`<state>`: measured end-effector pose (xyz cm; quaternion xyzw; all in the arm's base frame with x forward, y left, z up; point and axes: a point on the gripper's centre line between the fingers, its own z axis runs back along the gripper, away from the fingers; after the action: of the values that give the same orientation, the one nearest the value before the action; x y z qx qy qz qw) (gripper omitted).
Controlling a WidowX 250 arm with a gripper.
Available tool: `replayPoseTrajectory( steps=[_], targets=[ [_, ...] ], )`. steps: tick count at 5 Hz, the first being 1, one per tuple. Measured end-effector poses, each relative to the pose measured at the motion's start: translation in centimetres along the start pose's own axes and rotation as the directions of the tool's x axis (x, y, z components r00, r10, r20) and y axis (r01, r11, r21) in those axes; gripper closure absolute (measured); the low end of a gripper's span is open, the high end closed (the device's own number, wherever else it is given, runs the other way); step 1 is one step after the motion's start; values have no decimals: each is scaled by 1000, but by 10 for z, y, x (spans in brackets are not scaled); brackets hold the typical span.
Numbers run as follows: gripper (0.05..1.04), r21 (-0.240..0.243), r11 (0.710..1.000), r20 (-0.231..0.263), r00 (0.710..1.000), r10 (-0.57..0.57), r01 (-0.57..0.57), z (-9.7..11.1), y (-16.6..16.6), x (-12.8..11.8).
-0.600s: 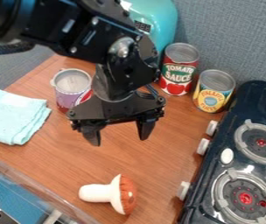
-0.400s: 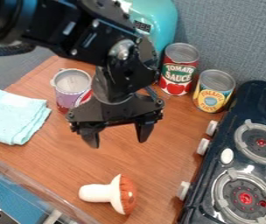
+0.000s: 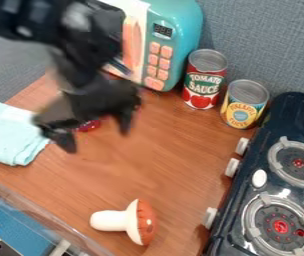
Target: Move the blue cloth to the right edge of the tabletop
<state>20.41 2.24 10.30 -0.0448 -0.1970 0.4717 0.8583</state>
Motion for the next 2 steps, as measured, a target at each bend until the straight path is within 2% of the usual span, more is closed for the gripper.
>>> replayPoseTrajectory(
  steps=[1,2],
  targets=[
    [83,57,987,19,988,150,-151,-7,35,26],
    [83,106,941,39,947,320,-323,-21,73,52]
  ],
)
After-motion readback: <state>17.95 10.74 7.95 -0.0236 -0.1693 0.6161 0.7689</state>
